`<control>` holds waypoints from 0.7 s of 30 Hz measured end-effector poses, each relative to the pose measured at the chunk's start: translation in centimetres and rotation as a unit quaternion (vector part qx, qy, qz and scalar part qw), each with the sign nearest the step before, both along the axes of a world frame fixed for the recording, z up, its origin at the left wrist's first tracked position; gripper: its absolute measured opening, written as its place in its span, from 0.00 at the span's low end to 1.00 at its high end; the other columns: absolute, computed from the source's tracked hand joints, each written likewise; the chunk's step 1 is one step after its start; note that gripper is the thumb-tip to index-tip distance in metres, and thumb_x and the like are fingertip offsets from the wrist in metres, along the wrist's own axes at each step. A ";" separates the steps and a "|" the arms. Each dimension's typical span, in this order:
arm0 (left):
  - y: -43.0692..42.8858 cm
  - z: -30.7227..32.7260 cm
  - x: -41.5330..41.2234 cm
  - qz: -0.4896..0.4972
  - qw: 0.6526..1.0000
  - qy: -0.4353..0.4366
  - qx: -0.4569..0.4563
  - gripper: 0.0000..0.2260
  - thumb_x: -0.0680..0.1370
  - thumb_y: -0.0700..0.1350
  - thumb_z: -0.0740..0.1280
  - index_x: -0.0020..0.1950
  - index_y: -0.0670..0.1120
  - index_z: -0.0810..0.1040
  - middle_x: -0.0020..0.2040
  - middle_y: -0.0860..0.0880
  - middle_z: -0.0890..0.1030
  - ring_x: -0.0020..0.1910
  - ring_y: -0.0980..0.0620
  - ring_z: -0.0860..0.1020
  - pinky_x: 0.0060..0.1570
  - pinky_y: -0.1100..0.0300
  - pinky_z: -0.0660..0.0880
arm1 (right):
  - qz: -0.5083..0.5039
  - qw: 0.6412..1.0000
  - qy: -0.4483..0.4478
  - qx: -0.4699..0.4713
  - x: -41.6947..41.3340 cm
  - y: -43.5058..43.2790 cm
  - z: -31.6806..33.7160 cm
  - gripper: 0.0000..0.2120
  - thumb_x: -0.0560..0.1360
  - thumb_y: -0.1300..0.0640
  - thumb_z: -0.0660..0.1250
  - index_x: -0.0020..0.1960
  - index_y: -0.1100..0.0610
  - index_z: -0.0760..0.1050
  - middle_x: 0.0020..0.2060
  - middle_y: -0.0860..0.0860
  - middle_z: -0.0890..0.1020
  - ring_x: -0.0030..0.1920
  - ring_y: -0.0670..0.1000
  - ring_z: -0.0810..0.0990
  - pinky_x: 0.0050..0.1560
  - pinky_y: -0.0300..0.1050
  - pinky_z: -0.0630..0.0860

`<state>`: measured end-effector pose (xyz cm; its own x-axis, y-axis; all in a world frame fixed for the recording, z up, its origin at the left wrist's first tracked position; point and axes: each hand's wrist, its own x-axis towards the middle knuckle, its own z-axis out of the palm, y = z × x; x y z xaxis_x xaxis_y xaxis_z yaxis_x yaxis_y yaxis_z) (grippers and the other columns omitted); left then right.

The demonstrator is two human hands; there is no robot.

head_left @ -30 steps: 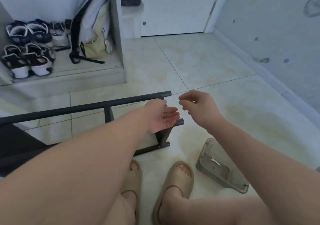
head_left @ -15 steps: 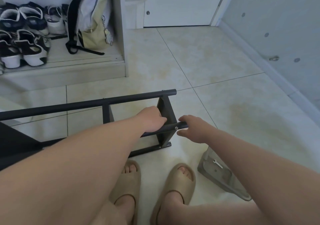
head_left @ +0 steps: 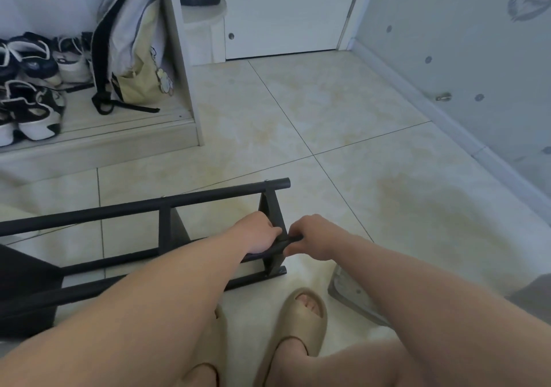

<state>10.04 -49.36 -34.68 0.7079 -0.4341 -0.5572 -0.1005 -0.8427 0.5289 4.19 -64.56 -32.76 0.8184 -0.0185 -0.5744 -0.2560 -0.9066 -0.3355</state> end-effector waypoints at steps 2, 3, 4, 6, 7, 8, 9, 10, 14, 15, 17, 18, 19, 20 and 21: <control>0.3 0.0 -1.4 0.003 1.000 0.017 -0.006 0.19 0.80 0.52 0.64 0.32 0.46 0.72 0.28 0.49 0.69 0.30 0.49 0.68 0.33 0.57 0.65 | 0.000 1.000 0.010 0.000 -1.7 0.2 0.1 0.15 0.73 0.45 0.75 0.47 0.57 0.79 0.41 0.52 0.79 0.42 0.55 0.76 0.41 0.46 0.71; 0.5 0.0 -2.4 0.005 1.000 0.020 -0.008 0.19 0.80 0.52 0.65 0.31 0.46 0.72 0.28 0.49 0.69 0.30 0.49 0.68 0.33 0.57 0.64 | -0.003 1.000 0.010 0.003 -2.7 0.3 0.0 0.14 0.73 0.45 0.75 0.46 0.55 0.78 0.41 0.51 0.79 0.42 0.54 0.76 0.40 0.46 0.71; 0.6 -0.1 -3.3 0.005 1.000 0.020 -0.011 0.18 0.79 0.51 0.65 0.31 0.46 0.72 0.27 0.49 0.68 0.30 0.49 0.68 0.33 0.57 0.64 | -0.010 1.000 0.009 0.008 -3.8 0.5 -0.1 0.13 0.73 0.45 0.76 0.45 0.53 0.77 0.40 0.50 0.78 0.42 0.54 0.76 0.39 0.45 0.70; 0.9 -0.3 -5.3 -0.004 1.000 0.028 -0.009 0.16 0.78 0.52 0.65 0.33 0.47 0.74 0.30 0.48 0.70 0.31 0.48 0.69 0.35 0.56 0.65 | -0.031 0.999 0.012 0.023 -6.3 1.0 -0.3 0.13 0.72 0.45 0.77 0.44 0.52 0.76 0.40 0.50 0.78 0.42 0.53 0.76 0.37 0.44 0.69; 1.1 -0.2 -6.3 -0.013 0.999 0.033 -0.008 0.15 0.78 0.52 0.65 0.34 0.47 0.76 0.31 0.48 0.72 0.32 0.49 0.70 0.36 0.56 0.66 | -0.036 0.999 0.016 0.029 -7.5 1.2 -0.4 0.14 0.72 0.45 0.77 0.45 0.53 0.77 0.40 0.50 0.78 0.42 0.53 0.76 0.36 0.44 0.68; 1.4 -0.2 -7.1 -0.023 0.999 0.038 -0.005 0.15 0.79 0.53 0.65 0.35 0.46 0.79 0.32 0.48 0.74 0.33 0.49 0.71 0.36 0.56 0.67 | -0.037 0.999 0.021 0.033 -8.5 1.6 -0.4 0.15 0.72 0.45 0.76 0.45 0.55 0.78 0.40 0.51 0.79 0.41 0.54 0.76 0.36 0.44 0.68; 1.8 -0.1 -7.9 -0.032 0.999 0.041 -0.001 0.15 0.79 0.53 0.65 0.37 0.45 0.81 0.33 0.49 0.75 0.33 0.49 0.72 0.37 0.56 0.68 | -0.033 0.999 0.026 0.033 -9.5 2.0 -0.3 0.16 0.73 0.44 0.76 0.46 0.56 0.78 0.40 0.51 0.79 0.40 0.53 0.76 0.36 0.44 0.68; 2.2 0.0 -8.6 -0.038 0.998 0.042 0.003 0.15 0.79 0.53 0.65 0.40 0.45 0.83 0.33 0.49 0.75 0.34 0.50 0.73 0.37 0.56 0.68 | -0.025 0.999 0.030 0.029 -10.4 2.5 -0.3 0.15 0.73 0.44 0.75 0.44 0.55 0.78 0.38 0.49 0.78 0.38 0.52 0.76 0.35 0.44 0.67; 4.2 0.6 -11.2 -0.057 0.996 0.054 0.029 0.15 0.79 0.53 0.66 0.36 0.47 0.80 0.33 0.49 0.76 0.35 0.49 0.73 0.39 0.56 0.68 | -0.027 0.999 0.024 0.039 -13.8 5.4 -0.5 0.13 0.74 0.47 0.74 0.38 0.50 0.74 0.33 0.46 0.75 0.34 0.49 0.73 0.31 0.43 0.64; 4.7 0.9 -11.8 -0.061 0.996 0.058 0.035 0.15 0.79 0.52 0.66 0.37 0.46 0.80 0.33 0.49 0.76 0.35 0.49 0.73 0.39 0.56 0.68 | -0.035 0.998 0.022 0.046 -14.7 6.2 -0.7 0.12 0.74 0.48 0.74 0.38 0.50 0.75 0.33 0.46 0.75 0.34 0.49 0.73 0.31 0.43 0.64; 5.8 1.6 -12.9 -0.075 0.994 0.065 0.045 0.14 0.80 0.51 0.66 0.42 0.43 0.83 0.36 0.48 0.78 0.37 0.48 0.74 0.41 0.55 0.69 | -0.049 0.997 0.013 0.054 -16.2 7.5 -1.1 0.13 0.74 0.48 0.74 0.35 0.49 0.73 0.32 0.46 0.74 0.33 0.46 0.71 0.31 0.44 0.63; 6.3 1.8 -13.5 -0.089 0.992 0.067 0.053 0.14 0.80 0.51 0.65 0.47 0.42 0.84 0.40 0.46 0.79 0.40 0.47 0.76 0.42 0.55 0.69 | -0.054 0.997 0.009 0.056 -16.7 8.0 -1.3 0.15 0.73 0.48 0.74 0.35 0.48 0.71 0.32 0.45 0.74 0.32 0.45 0.71 0.31 0.44 0.63; 6.8 2.1 -14.0 -0.103 0.991 0.067 0.061 0.14 0.81 0.50 0.65 0.50 0.41 0.84 0.44 0.44 0.80 0.44 0.45 0.77 0.44 0.54 0.70 | -0.056 0.997 0.008 0.058 -17.3 8.6 -1.5 0.15 0.73 0.47 0.74 0.35 0.48 0.70 0.32 0.45 0.74 0.32 0.45 0.71 0.31 0.44 0.63; 7.3 2.2 -14.5 -0.113 0.989 0.067 0.065 0.14 0.81 0.50 0.64 0.53 0.41 0.84 0.47 0.43 0.82 0.48 0.43 0.79 0.47 0.54 0.72 | -0.057 0.997 0.009 0.059 -17.7 9.1 -1.7 0.15 0.73 0.46 0.74 0.35 0.48 0.70 0.32 0.45 0.74 0.33 0.45 0.71 0.31 0.44 0.64; 7.8 2.2 -14.9 -0.112 0.989 0.069 0.065 0.14 0.80 0.50 0.65 0.53 0.41 0.84 0.48 0.43 0.82 0.51 0.43 0.79 0.50 0.53 0.73 | -0.057 0.997 0.008 0.059 -18.2 9.6 -1.9 0.15 0.73 0.45 0.74 0.35 0.48 0.71 0.32 0.45 0.74 0.33 0.45 0.72 0.31 0.44 0.64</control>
<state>-4.87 -41.59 -32.49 0.5145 -0.4906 -0.7033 -0.2269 -0.8688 0.4401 -14.05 -54.95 -34.63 0.8055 -0.0430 -0.5910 -0.3619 -0.8255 -0.4331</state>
